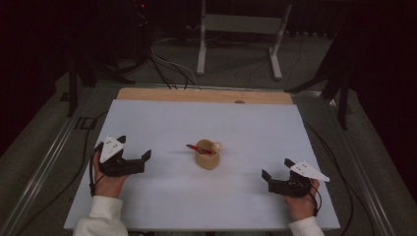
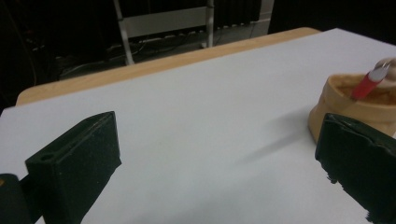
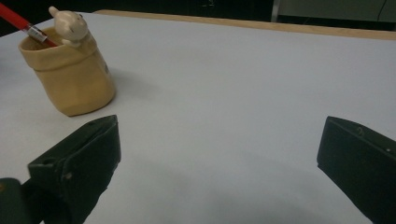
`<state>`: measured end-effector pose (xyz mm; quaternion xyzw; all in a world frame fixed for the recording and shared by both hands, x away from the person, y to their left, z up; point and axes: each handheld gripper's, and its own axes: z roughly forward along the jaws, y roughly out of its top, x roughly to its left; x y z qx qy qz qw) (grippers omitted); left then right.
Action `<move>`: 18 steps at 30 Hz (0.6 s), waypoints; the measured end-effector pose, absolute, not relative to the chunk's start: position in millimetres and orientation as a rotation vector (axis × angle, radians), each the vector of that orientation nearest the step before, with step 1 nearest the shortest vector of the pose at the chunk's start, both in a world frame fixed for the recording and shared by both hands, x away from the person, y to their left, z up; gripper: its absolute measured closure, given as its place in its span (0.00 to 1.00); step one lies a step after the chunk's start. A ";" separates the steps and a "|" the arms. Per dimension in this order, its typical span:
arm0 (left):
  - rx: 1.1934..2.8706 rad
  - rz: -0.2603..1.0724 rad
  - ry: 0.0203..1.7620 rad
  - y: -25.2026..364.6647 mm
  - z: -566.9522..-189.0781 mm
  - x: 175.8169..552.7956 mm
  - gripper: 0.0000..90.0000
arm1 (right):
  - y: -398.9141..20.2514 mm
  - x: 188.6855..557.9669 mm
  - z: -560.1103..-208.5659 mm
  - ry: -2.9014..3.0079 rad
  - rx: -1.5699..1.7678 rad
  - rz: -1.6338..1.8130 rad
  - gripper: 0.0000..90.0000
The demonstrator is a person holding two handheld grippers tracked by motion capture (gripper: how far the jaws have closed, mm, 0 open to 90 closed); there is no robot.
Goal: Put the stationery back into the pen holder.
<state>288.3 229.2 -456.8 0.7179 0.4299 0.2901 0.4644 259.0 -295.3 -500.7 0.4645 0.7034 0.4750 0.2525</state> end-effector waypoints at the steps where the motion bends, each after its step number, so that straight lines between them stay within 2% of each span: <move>1: 1.771 0.715 1.062 230.2 -458.8 286.7 0.01 | -294.9 258.5 -500.4 1.912 1.262 1.293 0.00; 18: 1.701 0.746 1.096 243.2 -487.2 259.9 0.01 | -295.5 253.3 -499.0 1.915 1.255 1.302 0.00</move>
